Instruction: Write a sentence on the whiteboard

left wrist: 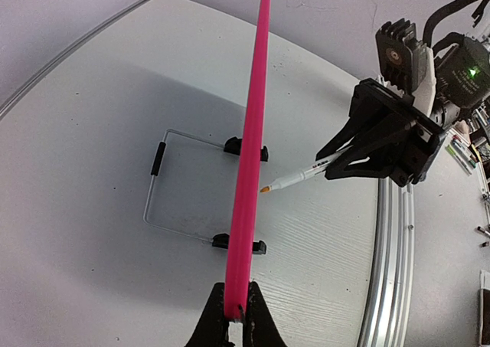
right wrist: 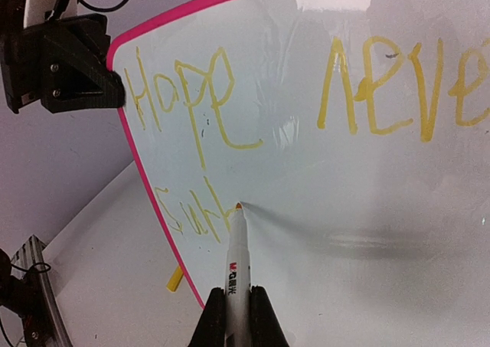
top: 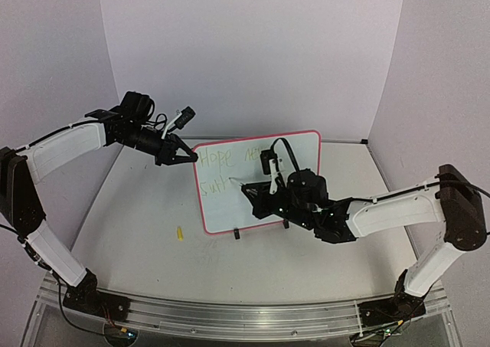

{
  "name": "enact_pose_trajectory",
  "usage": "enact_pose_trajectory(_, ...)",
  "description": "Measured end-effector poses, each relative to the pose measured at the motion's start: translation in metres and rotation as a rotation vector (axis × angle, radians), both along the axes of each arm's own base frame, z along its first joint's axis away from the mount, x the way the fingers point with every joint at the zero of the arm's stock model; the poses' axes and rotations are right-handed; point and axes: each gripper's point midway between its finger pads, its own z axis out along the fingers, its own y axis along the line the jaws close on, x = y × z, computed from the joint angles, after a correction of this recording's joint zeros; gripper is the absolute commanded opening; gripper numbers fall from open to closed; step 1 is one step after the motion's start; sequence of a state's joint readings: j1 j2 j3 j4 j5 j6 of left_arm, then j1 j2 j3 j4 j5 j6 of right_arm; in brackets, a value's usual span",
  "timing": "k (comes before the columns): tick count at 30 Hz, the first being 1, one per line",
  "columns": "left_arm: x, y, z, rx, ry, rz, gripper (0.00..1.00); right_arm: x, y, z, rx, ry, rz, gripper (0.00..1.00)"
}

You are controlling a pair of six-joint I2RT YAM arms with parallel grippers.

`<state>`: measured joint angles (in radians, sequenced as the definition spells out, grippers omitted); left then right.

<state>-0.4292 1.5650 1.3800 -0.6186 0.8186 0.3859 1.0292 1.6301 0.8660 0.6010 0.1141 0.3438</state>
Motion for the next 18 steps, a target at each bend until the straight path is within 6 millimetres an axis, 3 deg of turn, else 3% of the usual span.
enact_pose_trajectory(7,0.0,0.0,0.0,0.0,0.0,0.0,0.0,-0.012,-0.011,0.016,0.017,-0.032,0.045,0.0)
enact_pose_trajectory(12,0.0,0.0,0.0,0.0,0.0,0.0,0.0,-0.015,-0.009,0.012,0.013,-0.024,0.065,0.0)
enact_pose_trajectory(18,0.0,0.0,0.0,0.0,0.0,0.0,0.0,-0.013,-0.006,-0.007,-0.022,0.001,0.07,0.0)
